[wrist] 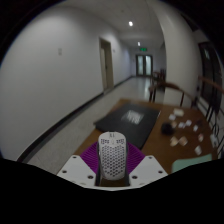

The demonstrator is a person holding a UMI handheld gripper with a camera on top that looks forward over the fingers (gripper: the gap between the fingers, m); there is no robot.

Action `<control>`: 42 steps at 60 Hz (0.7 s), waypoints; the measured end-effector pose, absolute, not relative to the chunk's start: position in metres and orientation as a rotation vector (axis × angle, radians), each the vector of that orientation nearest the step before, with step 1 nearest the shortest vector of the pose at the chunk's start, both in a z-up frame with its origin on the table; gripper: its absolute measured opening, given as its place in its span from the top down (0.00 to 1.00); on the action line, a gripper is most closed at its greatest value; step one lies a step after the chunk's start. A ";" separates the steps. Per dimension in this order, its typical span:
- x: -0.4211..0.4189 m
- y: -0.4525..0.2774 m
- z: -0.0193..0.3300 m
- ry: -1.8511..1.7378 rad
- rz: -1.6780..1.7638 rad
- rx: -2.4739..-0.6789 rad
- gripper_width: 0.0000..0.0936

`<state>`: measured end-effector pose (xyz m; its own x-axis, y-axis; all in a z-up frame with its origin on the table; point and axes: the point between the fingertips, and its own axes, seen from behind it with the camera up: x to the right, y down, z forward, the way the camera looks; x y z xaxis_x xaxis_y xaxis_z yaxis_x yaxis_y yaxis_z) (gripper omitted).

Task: Arrange mouse

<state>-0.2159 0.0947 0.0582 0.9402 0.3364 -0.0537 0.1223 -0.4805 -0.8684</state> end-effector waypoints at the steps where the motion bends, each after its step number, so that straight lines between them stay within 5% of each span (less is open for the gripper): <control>1: -0.210 0.091 0.075 -0.324 0.263 -2.036 0.65; 8: -0.125 0.075 0.195 -0.248 0.190 -1.831 0.65; 14: -0.026 0.067 0.235 -0.115 0.056 -1.773 0.65; 19: 0.046 0.048 0.190 -0.001 -0.003 -1.866 0.65; 27: 0.102 0.020 0.059 0.079 -0.050 -2.087 0.65; 38: 0.098 0.018 -0.005 0.059 -0.041 -2.212 0.65; 42: 0.097 0.019 -0.013 0.067 -0.024 -2.221 0.55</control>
<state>0.0966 0.0188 -0.0127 0.9984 -0.0565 -0.0067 -0.0396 -0.6047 -0.7955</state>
